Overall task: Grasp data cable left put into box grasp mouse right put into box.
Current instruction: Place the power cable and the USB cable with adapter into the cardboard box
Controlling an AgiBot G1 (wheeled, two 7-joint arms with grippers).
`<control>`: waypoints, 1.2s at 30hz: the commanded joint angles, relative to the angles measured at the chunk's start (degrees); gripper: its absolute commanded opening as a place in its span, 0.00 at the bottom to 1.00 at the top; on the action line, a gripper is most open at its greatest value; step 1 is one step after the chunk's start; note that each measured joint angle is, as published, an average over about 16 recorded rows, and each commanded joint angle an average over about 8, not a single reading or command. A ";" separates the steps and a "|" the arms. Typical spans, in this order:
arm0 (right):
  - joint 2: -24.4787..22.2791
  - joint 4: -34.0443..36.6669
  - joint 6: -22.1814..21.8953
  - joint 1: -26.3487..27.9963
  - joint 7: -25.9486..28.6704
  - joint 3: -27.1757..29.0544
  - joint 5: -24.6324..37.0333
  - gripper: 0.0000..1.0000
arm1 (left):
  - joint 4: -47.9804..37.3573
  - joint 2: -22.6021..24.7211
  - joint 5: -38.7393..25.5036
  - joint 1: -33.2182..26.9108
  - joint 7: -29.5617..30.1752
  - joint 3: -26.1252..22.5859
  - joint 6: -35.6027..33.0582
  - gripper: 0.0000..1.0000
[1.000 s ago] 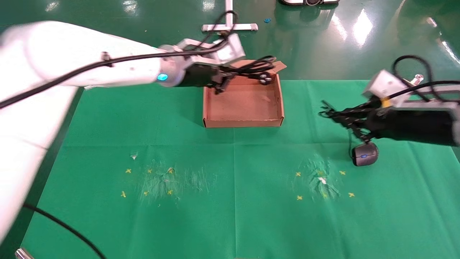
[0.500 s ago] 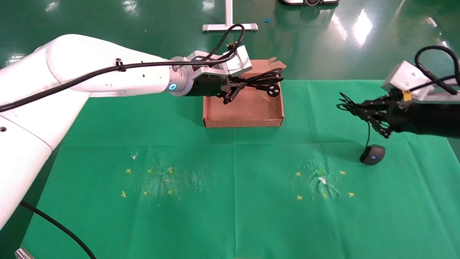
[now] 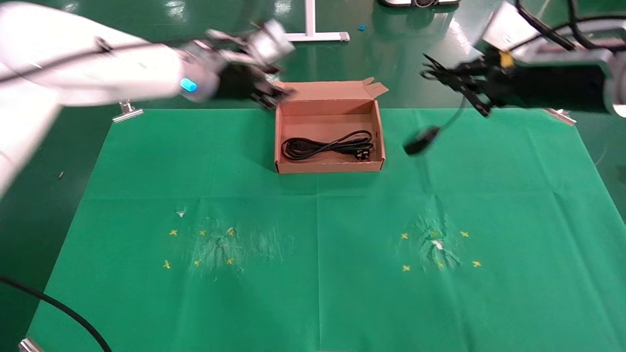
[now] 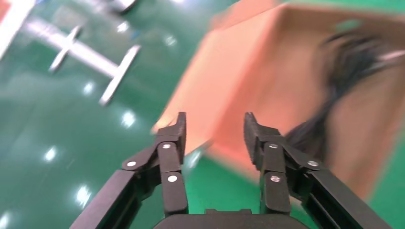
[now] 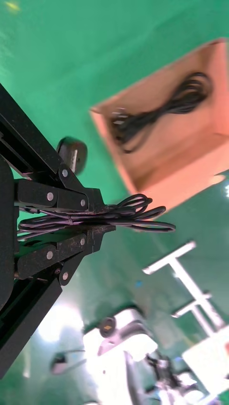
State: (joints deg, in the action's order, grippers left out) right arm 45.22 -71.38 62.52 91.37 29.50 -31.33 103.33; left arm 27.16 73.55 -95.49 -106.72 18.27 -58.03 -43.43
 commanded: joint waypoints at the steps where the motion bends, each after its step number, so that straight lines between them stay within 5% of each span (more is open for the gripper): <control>1: 1.95 0.99 -0.39 1.46 -0.92 -0.28 0.33 0.00 | -2.42 -1.22 0.13 -1.48 0.06 0.24 0.45 1.00; 8: 11.40 9.61 -1.82 6.55 -7.87 -1.87 -0.41 0.00 | -5.23 -6.73 -3.51 -4.52 3.44 -1.01 0.92 1.00; 23: 25.78 30.51 -2.74 8.42 -20.48 -4.44 -3.84 0.02 | 1.01 -9.10 -7.07 -3.81 10.52 -2.78 0.81 1.00; 31: 27.68 38.26 -5.18 8.04 -23.25 -5.24 -2.63 0.97 | 2.59 -9.99 -7.95 -3.65 12.20 -3.21 0.91 1.00; 36: 27.58 38.31 -5.34 7.93 -23.16 -5.26 -2.53 1.00 | 2.70 -9.96 -8.01 -3.60 12.20 -3.24 0.91 1.00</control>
State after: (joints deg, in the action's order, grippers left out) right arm 72.76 -33.32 57.34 99.34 6.33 -36.55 100.72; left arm 29.78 63.61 -103.45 -110.34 30.44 -61.24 -42.53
